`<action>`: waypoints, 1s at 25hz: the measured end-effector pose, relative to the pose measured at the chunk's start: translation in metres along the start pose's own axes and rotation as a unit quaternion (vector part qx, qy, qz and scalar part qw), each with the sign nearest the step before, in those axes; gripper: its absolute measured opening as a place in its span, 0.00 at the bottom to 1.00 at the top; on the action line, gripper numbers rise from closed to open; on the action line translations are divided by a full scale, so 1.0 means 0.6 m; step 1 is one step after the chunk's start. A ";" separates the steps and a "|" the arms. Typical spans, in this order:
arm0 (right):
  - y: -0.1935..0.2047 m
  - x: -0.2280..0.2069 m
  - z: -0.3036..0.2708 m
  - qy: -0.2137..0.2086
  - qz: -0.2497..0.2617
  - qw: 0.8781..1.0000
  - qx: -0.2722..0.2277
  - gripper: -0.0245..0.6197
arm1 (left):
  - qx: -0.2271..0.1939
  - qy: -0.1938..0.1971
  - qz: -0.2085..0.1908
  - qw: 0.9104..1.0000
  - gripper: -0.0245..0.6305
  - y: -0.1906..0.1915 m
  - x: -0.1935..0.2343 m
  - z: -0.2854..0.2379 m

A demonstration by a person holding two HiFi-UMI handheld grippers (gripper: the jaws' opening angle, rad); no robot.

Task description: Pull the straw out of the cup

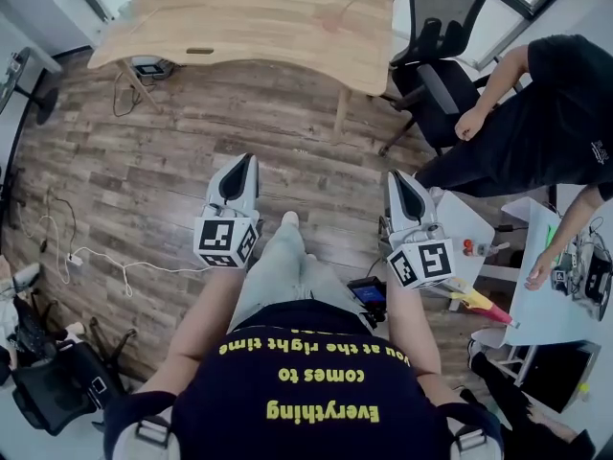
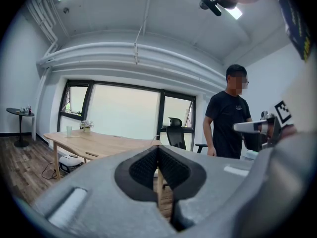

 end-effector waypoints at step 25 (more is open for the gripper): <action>-0.004 -0.066 -0.158 -0.004 -0.018 1.000 0.003 0.05 | 0.005 -0.008 0.003 1.000 0.04 -0.025 0.084 -0.158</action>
Point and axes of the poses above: the fingertips, and each gripper's own axes: z backward along the fingers, x to its left, y out of its underside, the point moved 4 cm from there along z, backward along the fingers, and after that the axes turned 1 degree about z, right-handed, at the moved point
